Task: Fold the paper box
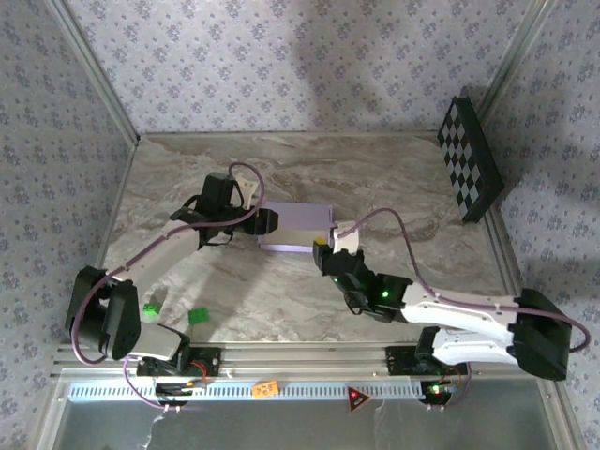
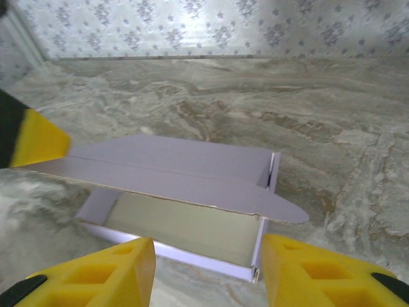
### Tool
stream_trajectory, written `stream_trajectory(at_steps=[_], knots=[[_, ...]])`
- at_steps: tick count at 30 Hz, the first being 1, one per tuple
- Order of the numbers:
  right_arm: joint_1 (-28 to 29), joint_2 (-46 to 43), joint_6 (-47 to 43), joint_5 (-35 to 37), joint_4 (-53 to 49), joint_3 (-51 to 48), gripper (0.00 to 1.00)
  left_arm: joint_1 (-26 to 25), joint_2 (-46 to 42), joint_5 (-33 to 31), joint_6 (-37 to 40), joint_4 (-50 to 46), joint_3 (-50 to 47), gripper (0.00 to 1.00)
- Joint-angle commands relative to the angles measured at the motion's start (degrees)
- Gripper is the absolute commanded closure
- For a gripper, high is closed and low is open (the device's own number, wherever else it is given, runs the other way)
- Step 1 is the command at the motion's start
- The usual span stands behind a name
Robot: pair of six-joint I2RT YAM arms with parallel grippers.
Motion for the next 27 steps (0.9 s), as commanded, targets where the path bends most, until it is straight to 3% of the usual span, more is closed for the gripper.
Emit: stream_trajectory(at_steps=[1,8,16,27], knots=[[-0.7,-4.0,2.2,-9.0,-9.6,1.8,0.51,0.3,0.8,1.3,-1.1,0.8,0.4,0.4],[-5.2,-4.5,2.3,-18.2,-12.9,7.1,0.51,0.3,1.1,1.0,-1.2,0.5,-0.9,0.41],[-13.6,6.6,2.5,-29.9,-23.5,18.5,0.51,0.3,3.0,0.4,-1.6,1.1,-3.5,0.43],[-23.6,21.5,2.3,-46.9,-26.3,26.4,0.54,0.3,5.1,0.7,-2.4,2.7,-5.0,0.43]])
